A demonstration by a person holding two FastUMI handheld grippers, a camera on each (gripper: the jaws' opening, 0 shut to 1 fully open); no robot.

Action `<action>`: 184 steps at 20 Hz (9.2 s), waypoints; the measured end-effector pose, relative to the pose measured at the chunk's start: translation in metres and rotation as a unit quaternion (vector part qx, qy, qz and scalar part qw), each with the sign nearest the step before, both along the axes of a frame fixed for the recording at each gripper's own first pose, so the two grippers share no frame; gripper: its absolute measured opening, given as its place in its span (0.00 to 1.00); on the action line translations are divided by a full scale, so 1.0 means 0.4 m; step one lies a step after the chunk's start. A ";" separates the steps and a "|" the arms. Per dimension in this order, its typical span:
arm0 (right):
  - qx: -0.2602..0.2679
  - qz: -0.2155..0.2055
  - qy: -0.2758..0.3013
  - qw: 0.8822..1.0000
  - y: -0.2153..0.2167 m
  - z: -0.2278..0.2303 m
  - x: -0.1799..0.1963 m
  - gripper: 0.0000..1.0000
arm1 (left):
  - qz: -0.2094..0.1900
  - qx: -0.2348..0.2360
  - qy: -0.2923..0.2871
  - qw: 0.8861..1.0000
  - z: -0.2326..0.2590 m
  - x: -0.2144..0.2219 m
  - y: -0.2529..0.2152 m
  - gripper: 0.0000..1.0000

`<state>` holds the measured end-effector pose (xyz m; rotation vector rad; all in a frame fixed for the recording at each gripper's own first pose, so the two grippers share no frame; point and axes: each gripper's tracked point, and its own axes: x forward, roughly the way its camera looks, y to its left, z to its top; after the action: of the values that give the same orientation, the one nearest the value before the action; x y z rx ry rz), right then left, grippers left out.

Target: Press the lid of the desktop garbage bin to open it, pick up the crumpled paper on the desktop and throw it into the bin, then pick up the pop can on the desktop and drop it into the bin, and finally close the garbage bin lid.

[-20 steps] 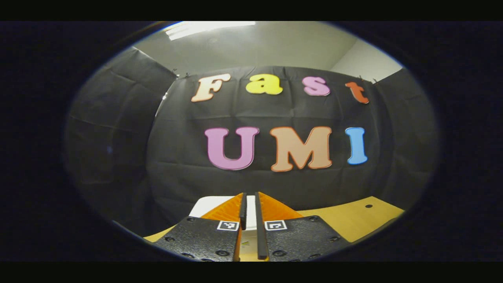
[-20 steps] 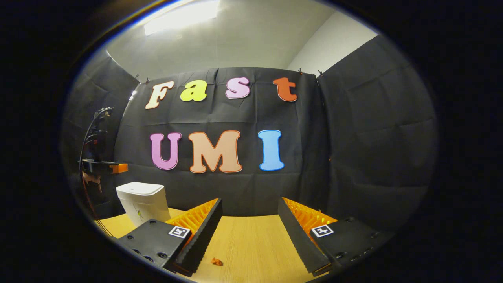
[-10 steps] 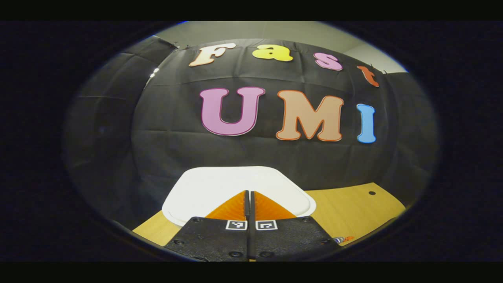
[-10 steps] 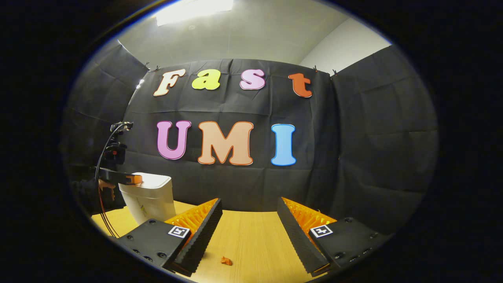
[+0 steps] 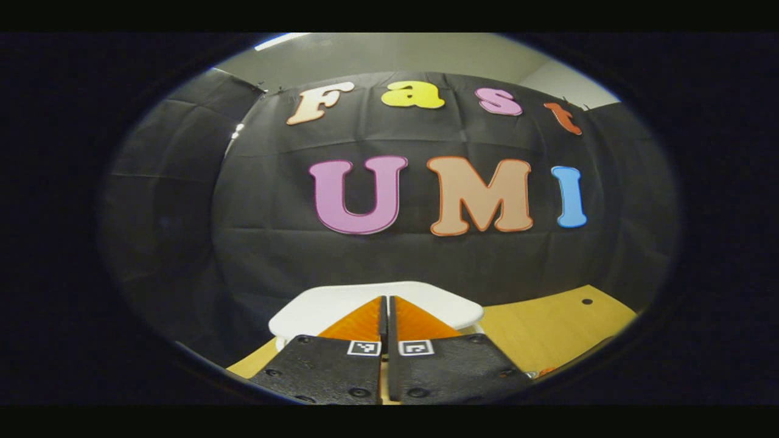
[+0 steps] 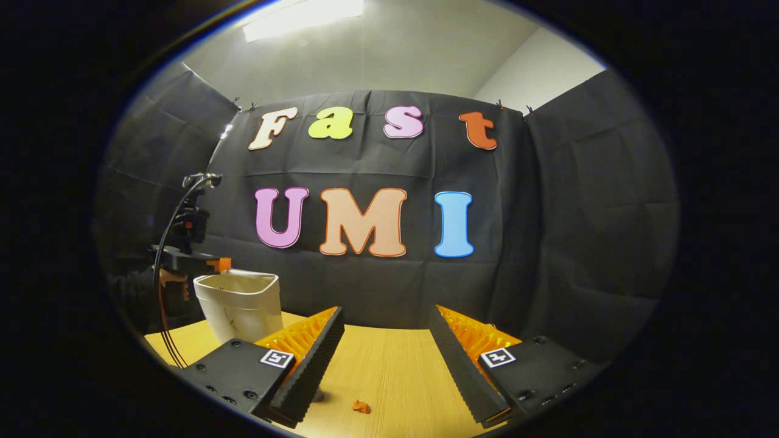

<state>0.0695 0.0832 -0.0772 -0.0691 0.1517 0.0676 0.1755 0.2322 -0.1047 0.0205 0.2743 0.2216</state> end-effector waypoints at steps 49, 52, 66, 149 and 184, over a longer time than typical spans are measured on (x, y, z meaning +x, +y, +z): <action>0.015 0.260 0.131 0.957 0.488 -0.098 0.248 0.26 | -0.060 -0.046 -0.037 0.996 0.051 -0.468 -0.231 0.93; 0.013 0.297 0.116 0.948 0.671 -0.072 0.316 0.25 | -0.055 -0.042 -0.028 0.997 0.033 -0.475 -0.173 0.94; -0.052 0.273 0.194 0.941 0.923 -0.272 0.466 0.61 | -0.033 -0.034 -0.007 0.999 -0.003 -0.520 -0.053 0.94; 0.028 -0.013 0.138 0.990 -0.045 -0.205 -0.135 0.96 | -0.014 0.038 -0.061 0.997 0.332 0.322 0.143 0.93; 0.065 0.022 0.155 0.986 -0.071 -0.246 -0.130 0.96 | 0.015 -0.013 0.091 0.996 -0.158 -0.054 0.024 0.94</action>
<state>0.0174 0.0546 -0.1756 0.0692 0.4564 0.1315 0.1539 0.2417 -0.1679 0.0097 0.4585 0.2464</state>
